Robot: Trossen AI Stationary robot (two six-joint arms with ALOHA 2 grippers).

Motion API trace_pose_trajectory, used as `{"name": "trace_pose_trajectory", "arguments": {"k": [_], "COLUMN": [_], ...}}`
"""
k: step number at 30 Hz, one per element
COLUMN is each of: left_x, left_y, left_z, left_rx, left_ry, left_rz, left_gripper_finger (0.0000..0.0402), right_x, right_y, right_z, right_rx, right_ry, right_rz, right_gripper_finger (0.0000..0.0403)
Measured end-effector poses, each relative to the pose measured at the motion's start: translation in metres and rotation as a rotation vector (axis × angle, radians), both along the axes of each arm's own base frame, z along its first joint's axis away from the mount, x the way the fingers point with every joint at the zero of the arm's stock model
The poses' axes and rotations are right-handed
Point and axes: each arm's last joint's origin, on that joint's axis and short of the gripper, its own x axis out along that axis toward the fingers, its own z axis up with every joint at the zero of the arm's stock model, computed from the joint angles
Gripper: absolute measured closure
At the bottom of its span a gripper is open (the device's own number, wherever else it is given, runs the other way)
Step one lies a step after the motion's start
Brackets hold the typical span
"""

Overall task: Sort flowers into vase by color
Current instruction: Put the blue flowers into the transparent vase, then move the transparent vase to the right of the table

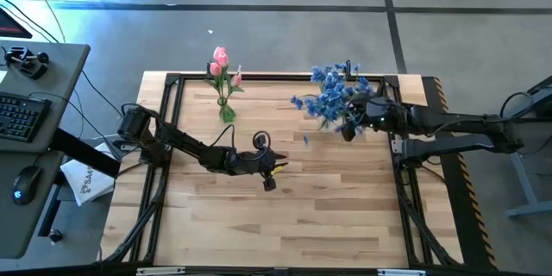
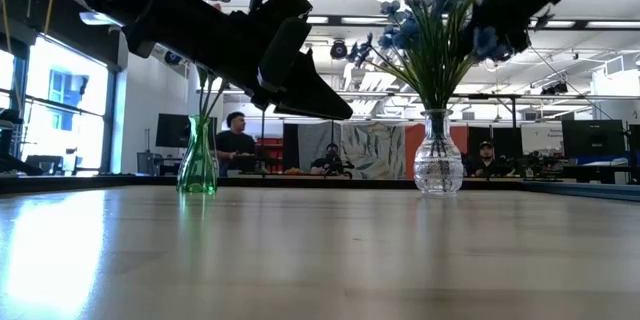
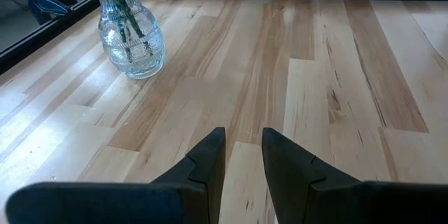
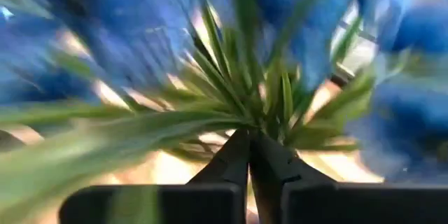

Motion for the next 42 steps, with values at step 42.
{"name": "trace_pose_trajectory", "arguments": {"k": [42], "left_x": [-0.069], "left_y": [-0.019], "left_z": [0.012], "left_rx": [0.148], "left_ry": [0.446], "left_rz": [0.192], "left_gripper_finger": [0.0323], "right_x": [-0.026], "right_y": [0.095], "right_z": [-0.112], "right_rx": [0.215], "right_ry": [-0.02], "right_rz": [0.141], "right_gripper_finger": [0.0285]}}
